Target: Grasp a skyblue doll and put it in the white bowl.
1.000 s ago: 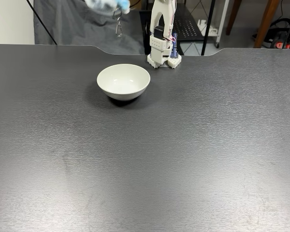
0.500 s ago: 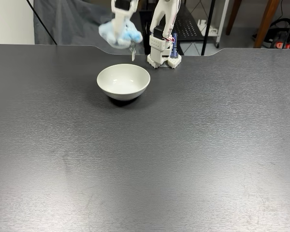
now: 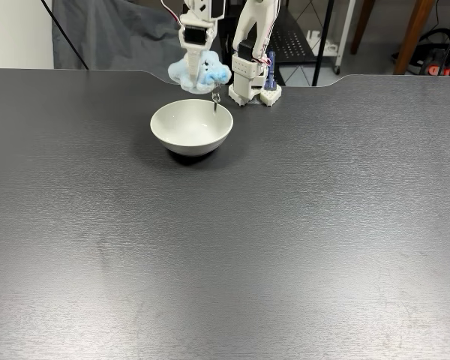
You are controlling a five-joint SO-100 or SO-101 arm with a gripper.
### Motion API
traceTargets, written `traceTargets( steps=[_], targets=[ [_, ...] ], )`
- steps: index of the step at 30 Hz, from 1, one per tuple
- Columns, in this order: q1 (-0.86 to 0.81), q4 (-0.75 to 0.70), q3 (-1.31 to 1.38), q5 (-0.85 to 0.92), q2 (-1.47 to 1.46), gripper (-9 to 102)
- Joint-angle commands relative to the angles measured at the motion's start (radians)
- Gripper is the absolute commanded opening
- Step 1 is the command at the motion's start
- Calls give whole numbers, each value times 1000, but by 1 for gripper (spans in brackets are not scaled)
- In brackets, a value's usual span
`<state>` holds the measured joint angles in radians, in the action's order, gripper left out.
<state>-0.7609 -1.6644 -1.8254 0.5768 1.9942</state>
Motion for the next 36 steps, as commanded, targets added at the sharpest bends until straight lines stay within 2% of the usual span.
traceTargets(
  steps=[1,14,24,28,36],
  targets=[
    [6,78,-11,5,-25,-1],
    [12,213,-9,5,-270,-1],
    [141,253,2,5,-284,0],
    [141,247,-9,6,-290,7],
    [130,249,2,-8,-281,35]
  ],
)
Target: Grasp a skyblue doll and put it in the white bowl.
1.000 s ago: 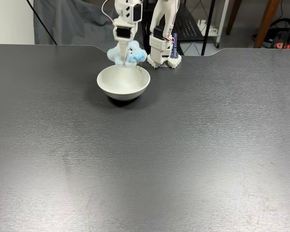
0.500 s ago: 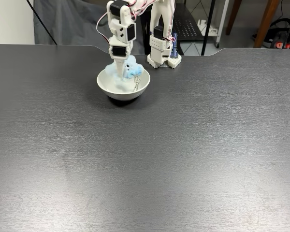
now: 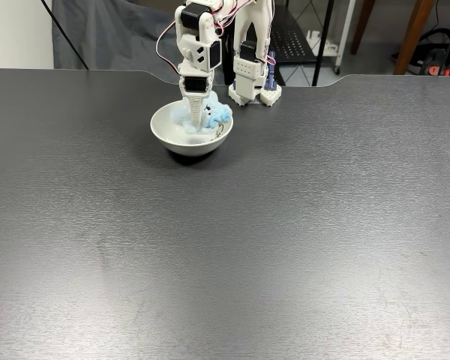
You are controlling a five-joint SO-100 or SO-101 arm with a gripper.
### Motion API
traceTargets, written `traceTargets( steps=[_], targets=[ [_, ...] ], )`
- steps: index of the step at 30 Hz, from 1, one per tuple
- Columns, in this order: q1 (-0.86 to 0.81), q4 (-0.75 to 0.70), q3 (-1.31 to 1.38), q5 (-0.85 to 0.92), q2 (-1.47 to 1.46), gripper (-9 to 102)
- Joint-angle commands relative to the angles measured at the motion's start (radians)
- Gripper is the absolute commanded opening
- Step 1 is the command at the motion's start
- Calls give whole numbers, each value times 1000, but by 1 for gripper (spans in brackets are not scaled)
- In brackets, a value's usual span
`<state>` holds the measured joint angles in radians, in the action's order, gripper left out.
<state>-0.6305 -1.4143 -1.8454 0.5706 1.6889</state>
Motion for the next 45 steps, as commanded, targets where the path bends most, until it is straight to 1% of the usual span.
traceTargets(
  steps=[1,5,15,18,23,27,33,36,40,42,45],
  targets=[
    [0,0,21,-2,25,37],
    [-2,0,23,-2,25,42],
    [-8,0,25,-3,26,43],
    [-38,2,35,-5,46,43],
    [-117,-9,144,-6,236,42],
    [-109,-11,235,-6,393,42],
    [-95,-12,293,-6,532,42],
    [-14,-12,304,-6,586,42],
    [158,-12,330,-11,675,42],
    [267,-14,350,-48,723,42],
    [407,-14,388,-150,793,42]
  ],
)
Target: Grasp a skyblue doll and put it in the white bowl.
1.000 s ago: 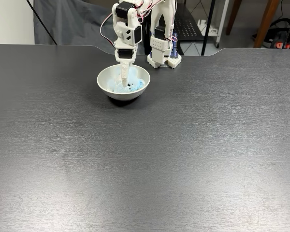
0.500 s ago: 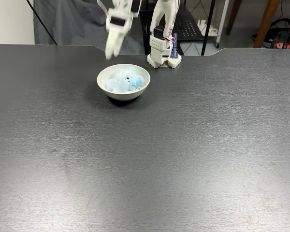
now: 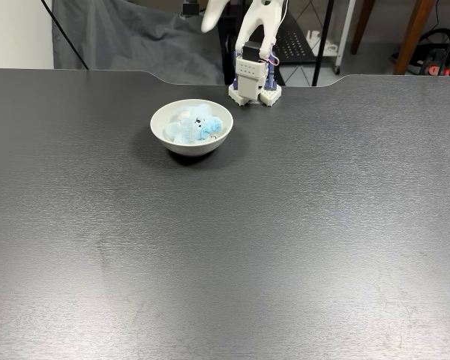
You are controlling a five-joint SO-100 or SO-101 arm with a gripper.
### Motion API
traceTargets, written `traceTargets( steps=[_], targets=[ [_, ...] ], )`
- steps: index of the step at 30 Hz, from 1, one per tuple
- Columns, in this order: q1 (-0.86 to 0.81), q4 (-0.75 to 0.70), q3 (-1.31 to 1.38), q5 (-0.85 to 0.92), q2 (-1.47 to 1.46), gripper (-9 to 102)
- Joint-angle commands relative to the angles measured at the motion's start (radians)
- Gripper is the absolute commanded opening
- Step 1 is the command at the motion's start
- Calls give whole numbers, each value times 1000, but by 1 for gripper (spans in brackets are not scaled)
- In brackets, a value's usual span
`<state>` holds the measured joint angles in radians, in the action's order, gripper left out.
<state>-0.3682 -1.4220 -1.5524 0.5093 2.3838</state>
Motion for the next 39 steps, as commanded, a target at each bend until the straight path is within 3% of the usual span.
traceTargets(
  steps=[1,6,13,19,25,29,39],
  targets=[
    [178,-6,107,-126,117,42],
    [270,-6,124,-258,133,36],
    [273,8,101,-262,127,-3],
    [273,-5,-71,-261,141,5],
    [278,12,-319,-276,282,5],
    [403,72,-420,-290,453,1],
    [443,186,-845,-515,709,-1]
  ],
)
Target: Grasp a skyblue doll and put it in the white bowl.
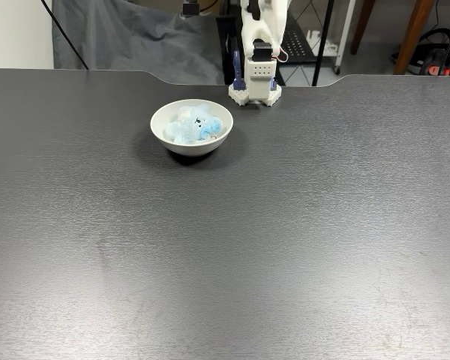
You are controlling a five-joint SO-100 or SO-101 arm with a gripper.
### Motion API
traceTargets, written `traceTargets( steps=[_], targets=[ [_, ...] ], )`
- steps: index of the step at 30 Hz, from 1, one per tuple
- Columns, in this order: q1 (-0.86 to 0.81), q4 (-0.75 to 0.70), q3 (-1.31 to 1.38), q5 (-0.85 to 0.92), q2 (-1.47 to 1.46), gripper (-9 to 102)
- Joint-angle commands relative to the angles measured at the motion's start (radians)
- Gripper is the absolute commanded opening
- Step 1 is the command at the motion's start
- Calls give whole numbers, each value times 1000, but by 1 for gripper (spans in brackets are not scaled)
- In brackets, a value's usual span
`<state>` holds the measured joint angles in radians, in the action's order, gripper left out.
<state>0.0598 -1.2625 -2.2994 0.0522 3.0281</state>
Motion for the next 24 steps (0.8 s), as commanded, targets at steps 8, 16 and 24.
traceTargets(
  steps=[8,16,24],
  targets=[
    [15,17,-357,-52,255,-1],
    [14,17,-532,-63,308,-1],
    [-21,17,-594,-63,308,-1]
  ],
)
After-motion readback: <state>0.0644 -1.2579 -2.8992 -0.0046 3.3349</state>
